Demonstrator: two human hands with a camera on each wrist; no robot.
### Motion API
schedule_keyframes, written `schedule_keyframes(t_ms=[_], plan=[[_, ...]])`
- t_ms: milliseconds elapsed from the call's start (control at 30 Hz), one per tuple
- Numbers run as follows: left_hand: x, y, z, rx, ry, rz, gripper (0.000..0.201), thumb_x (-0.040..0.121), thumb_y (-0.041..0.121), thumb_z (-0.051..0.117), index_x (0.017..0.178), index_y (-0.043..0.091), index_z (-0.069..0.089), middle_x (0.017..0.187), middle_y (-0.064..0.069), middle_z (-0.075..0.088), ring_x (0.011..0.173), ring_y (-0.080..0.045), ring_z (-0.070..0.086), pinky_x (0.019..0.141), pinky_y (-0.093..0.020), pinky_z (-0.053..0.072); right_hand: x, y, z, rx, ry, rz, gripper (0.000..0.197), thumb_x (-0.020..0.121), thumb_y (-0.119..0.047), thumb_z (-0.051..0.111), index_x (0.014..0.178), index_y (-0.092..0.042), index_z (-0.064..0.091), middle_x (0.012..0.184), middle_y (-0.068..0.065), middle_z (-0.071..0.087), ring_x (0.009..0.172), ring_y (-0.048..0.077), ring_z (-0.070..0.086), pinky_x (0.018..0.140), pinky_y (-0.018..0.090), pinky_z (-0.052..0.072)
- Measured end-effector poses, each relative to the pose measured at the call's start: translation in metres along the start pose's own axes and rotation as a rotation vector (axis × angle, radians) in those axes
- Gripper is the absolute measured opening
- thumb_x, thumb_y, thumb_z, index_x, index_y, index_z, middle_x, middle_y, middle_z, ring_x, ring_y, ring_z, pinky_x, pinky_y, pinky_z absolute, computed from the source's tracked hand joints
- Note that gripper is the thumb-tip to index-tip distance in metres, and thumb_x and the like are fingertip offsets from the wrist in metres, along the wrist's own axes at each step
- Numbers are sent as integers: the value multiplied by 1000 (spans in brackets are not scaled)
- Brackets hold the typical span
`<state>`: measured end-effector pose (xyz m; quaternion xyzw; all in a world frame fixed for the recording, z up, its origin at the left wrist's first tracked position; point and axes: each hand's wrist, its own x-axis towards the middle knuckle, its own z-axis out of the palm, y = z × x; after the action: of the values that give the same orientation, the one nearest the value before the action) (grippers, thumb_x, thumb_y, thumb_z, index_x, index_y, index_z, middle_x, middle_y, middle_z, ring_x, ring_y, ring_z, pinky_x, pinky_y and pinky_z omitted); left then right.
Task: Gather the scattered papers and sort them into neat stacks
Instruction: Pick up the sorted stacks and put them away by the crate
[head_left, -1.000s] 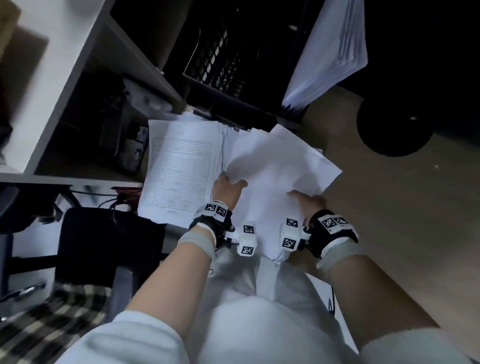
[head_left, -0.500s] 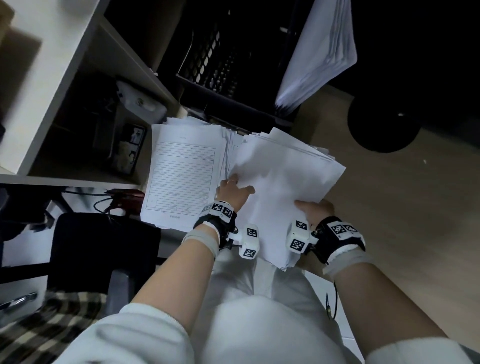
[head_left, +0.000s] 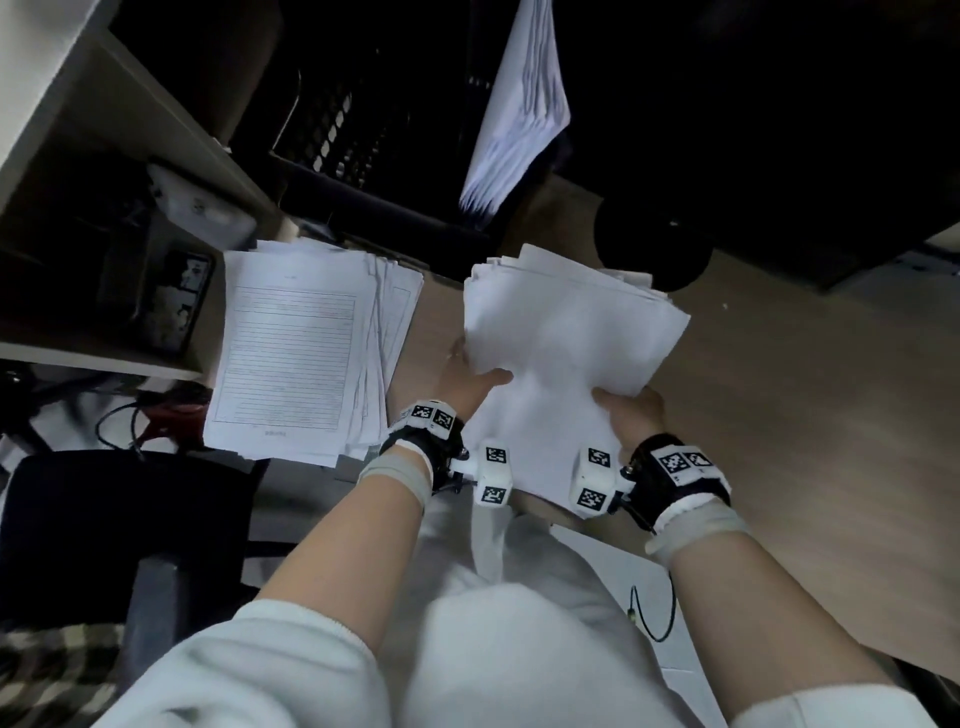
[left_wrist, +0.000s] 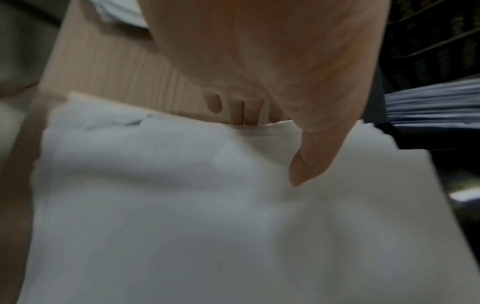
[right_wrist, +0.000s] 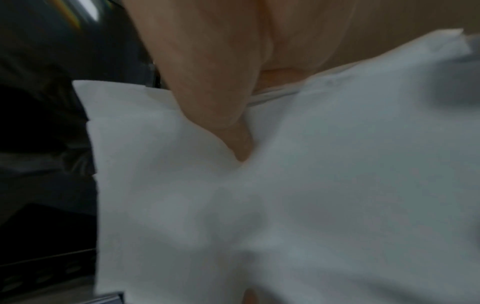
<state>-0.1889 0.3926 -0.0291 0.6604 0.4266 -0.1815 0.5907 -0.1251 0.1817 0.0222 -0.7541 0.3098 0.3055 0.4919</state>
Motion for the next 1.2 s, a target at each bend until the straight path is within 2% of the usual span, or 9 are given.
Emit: schedule_keyframes(t_ms=[133, 333, 433, 567, 700, 900, 1033, 1133, 1200], plan=[[3, 4, 14, -167, 21, 13, 131, 61, 32, 89, 161, 18, 5, 151, -5, 50, 134, -25, 53, 111, -47, 43, -17, -7, -36, 115, -95, -66, 29, 90, -7, 69, 118, -2, 65, 112, 10, 70, 102, 29, 67, 94, 45, 53], [-10, 40, 49, -106, -73, 103, 55, 73, 21, 84, 124, 10, 65, 111, -7, 73, 107, -33, 69, 62, -23, 53, -24, -8, -83, 194, -82, -104, 32, 72, -7, 75, 104, -6, 72, 103, 14, 74, 98, 35, 69, 92, 54, 53], [-39, 69, 66, -178, -46, 199, 49, 60, 22, 82, 106, 8, 71, 97, -9, 76, 88, -32, 73, 68, -36, 59, -28, -17, -97, 178, -60, -131, 25, 69, -2, 77, 91, -4, 65, 90, 14, 70, 87, 35, 68, 86, 48, 56], [-83, 115, 87, -228, 13, 261, 36, 70, 4, 76, 105, 0, 69, 92, -13, 69, 78, -26, 64, 64, -29, 53, -33, -40, -109, 155, -23, -243, 27, 67, -4, 77, 90, -9, 64, 89, 11, 71, 85, 33, 69, 81, 49, 58], [-105, 151, 79, -326, 148, 402, 20, 70, 2, 76, 81, 17, 67, 82, -6, 69, 74, -22, 63, 71, -35, 53, -50, -73, -121, 279, 71, -368, 14, 76, 0, 73, 71, -12, 68, 70, -1, 69, 66, 18, 67, 60, 22, 53], [-99, 133, 58, -144, 160, 478, 47, 77, 2, 81, 121, 7, 64, 109, -4, 71, 97, -19, 69, 88, -33, 56, -54, -75, -119, 260, 7, -399, 16, 81, -8, 77, 81, -7, 61, 81, -3, 65, 82, 20, 63, 76, 35, 53], [-91, 121, 60, -52, 150, 352, 81, 69, 14, 88, 139, 10, 49, 125, -5, 67, 111, -22, 66, 94, -36, 55, -42, -66, -101, 52, -11, -312, 70, 68, -34, 84, 126, -5, 57, 116, 8, 66, 100, 27, 64, 89, 42, 54], [-90, 130, 68, -43, 158, 285, 69, 76, 16, 84, 134, 6, 48, 121, -5, 62, 110, -24, 62, 91, -37, 52, -36, -68, -92, 92, 27, -322, 70, 65, -26, 86, 127, -12, 56, 105, 7, 69, 90, 26, 67, 84, 44, 57], [-89, 136, 74, 28, 133, 278, 62, 78, 17, 79, 130, 3, 48, 117, -8, 61, 107, -28, 61, 86, -29, 52, -34, -72, -90, 108, 53, -281, 47, 72, -16, 83, 113, -10, 60, 89, 4, 67, 78, 23, 66, 77, 40, 58]])
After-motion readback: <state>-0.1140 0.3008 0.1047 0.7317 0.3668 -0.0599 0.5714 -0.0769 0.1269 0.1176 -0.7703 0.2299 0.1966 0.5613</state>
